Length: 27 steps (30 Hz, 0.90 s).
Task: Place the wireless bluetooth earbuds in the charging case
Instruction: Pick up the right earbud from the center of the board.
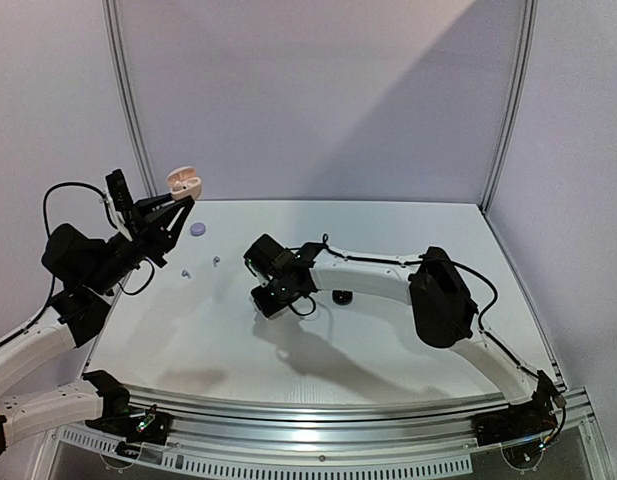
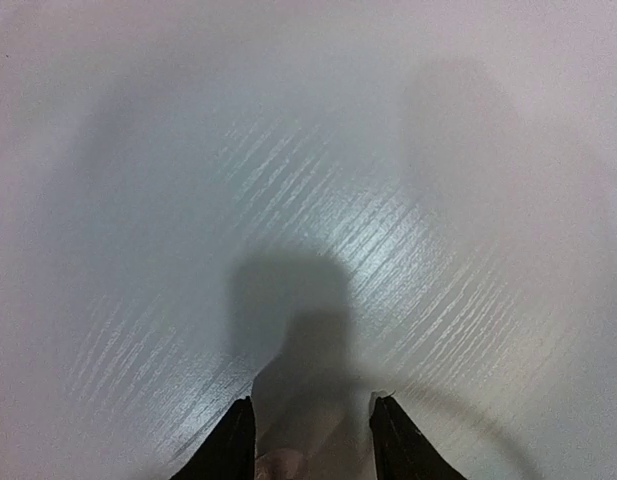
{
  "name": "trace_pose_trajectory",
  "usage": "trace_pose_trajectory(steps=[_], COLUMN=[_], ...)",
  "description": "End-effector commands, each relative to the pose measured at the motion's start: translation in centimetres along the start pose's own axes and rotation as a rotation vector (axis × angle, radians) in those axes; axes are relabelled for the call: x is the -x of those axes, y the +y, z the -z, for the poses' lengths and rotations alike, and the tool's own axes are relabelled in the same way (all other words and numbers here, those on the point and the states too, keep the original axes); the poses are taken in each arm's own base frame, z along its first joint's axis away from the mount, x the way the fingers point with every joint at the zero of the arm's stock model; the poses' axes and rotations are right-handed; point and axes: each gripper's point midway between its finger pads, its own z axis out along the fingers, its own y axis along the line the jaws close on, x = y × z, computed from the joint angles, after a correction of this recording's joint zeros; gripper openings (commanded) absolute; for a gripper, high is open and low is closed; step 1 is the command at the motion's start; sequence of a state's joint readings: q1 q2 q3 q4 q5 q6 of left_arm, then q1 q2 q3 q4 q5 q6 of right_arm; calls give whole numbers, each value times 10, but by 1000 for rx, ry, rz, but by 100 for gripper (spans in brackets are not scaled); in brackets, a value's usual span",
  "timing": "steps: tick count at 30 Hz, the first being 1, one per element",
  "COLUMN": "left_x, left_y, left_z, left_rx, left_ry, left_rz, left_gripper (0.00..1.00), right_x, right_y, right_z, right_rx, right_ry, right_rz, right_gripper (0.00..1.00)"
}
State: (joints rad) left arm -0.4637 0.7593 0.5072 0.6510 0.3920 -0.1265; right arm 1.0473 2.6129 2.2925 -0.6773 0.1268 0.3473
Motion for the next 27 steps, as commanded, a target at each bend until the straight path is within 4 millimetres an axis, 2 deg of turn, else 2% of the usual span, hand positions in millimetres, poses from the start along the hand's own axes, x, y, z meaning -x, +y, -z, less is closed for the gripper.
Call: trace_pose_trajectory(steps=[1,4,16,23,27], left_x=[-9,-10,-12,-12,-13], left_y=[3,3,3,2,2], left_z=[1,2,3,3,4], left_rx=[10,10,9,6,6], left_ry=[25,29,33,35,37], left_rz=[19,22,29,33,34], left_gripper=[0,0,0,0,0], right_x=[-37,-40,-40,-47,-46], right_y=[-17,-26,-30,-42,-32], right_z=[-11,-3,21,30,32], right_rx=[-91,-135,-136,-184,-127], right_ry=[108,115,131,159,155], right_rz=[79,94,218,269,266], right_gripper=[40,40,44,47,47])
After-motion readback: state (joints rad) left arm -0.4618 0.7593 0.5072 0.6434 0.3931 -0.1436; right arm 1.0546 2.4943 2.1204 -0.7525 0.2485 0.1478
